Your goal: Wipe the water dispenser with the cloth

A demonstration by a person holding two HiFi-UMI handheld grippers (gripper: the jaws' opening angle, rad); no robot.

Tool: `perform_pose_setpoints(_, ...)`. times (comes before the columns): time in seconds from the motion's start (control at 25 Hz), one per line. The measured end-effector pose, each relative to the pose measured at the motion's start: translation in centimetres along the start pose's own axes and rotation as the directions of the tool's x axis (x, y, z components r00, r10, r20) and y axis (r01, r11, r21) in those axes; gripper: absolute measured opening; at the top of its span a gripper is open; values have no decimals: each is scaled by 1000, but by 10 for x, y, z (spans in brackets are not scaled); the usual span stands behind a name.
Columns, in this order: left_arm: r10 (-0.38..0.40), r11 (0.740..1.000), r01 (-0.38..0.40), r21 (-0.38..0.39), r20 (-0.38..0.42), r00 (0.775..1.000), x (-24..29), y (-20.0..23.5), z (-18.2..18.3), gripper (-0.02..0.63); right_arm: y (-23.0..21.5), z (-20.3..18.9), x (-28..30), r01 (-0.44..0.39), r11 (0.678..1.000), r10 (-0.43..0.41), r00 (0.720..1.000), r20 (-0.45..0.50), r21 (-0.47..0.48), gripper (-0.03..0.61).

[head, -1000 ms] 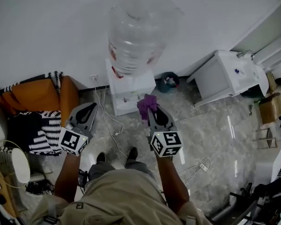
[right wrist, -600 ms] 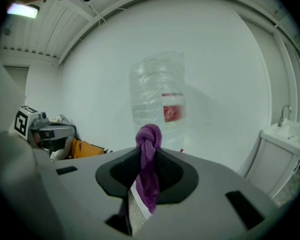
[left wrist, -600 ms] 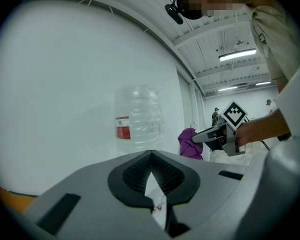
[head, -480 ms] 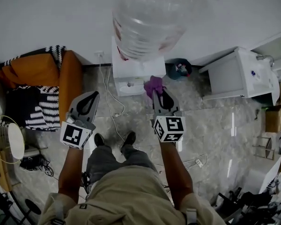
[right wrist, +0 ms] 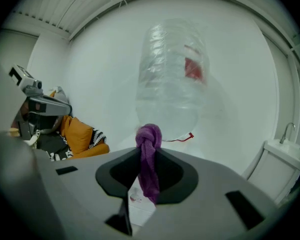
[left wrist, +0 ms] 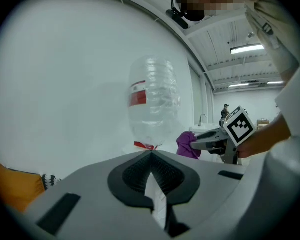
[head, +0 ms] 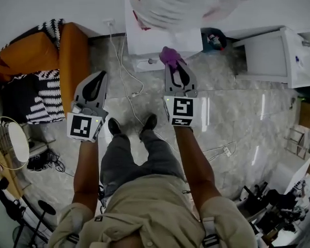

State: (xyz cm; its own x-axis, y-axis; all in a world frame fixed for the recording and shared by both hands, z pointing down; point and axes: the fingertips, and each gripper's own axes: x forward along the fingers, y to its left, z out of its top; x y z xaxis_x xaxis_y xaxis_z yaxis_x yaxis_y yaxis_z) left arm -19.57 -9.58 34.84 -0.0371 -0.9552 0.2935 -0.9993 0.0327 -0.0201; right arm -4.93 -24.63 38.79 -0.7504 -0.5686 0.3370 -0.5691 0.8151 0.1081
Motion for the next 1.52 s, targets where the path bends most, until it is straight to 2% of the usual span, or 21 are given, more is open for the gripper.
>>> perform_pose_setpoints(0.12, -13, 1000, 13, 1, -7, 1000, 12, -1, -29, 15, 23, -18, 18, -19, 998, 19, 1000, 14, -56, 86)
perform_pose_setpoints(0.32, 6, 999, -5, 50, -20, 1000, 28, -2, -63, 15, 65, -42, 40, -51, 986, 60, 997, 53, -158, 86)
perform_pose_setpoints(0.52, 31, 993, -32, 117, 10, 999, 43, -5, -75, 15, 101, -54, 59, -70, 967, 97, 990, 100, -243, 86)
perform_pose_setpoints(0.68, 0, 990, -8, 143, 59, 998, 56, -19, -71, 15, 97, -63, 60, -63, 949, 112, 984, 141, -309, 83)
perform_pose_setpoints(0.8, -19, 992, 6, 122, 107, 994, 65, -33, -62, 15, 67, -76, 54, -21, 938, 77, 986, 148, -346, 81)
perform_pose_setpoints(0.88, -37, 991, 22, 129, 114, 993, 69, -43, -60, 15, 32, -82, 48, 39, 942, 18, 986, 166, -334, 80)
perform_pose_setpoints(0.96, -51, 991, 35, 133, 119, 992, 72, -51, -59, 15, -7, -89, 41, 117, 959, -69, 980, 186, -260, 80)
perform_pose_setpoints(1.04, -63, 989, 47, 138, 112, 992, 74, -55, -61, 15, -46, -100, 34, 190, 965, -164, 975, 151, -179, 80)
perform_pose_setpoints(1.16, -67, 989, 52, 139, 104, 992, 75, -58, -64, 15, -86, -106, 27, 263, 954, -251, 963, 96, -145, 80)
perform_pose_setpoints(1.24, -70, 988, 55, 144, 101, 992, 76, -59, -65, 15, -90, -103, 26, 275, 951, -260, 959, 113, -141, 80)
perform_pose_setpoints(1.32, -72, 987, 57, 149, 101, 992, 77, -59, -66, 15, -78, -105, 29, 252, 960, -240, 965, 109, -120, 80)
perform_pose_setpoints(1.44, -69, 987, 53, 153, 101, 992, 77, -56, -67, 15, -43, -106, 38, 191, 978, -182, 978, 106, -84, 80)
perform_pose_setpoints(1.52, -67, 987, 51, 154, 103, 992, 76, -54, -67, 15, -8, -104, 44, 123, 990, -114, 987, 111, -75, 80)
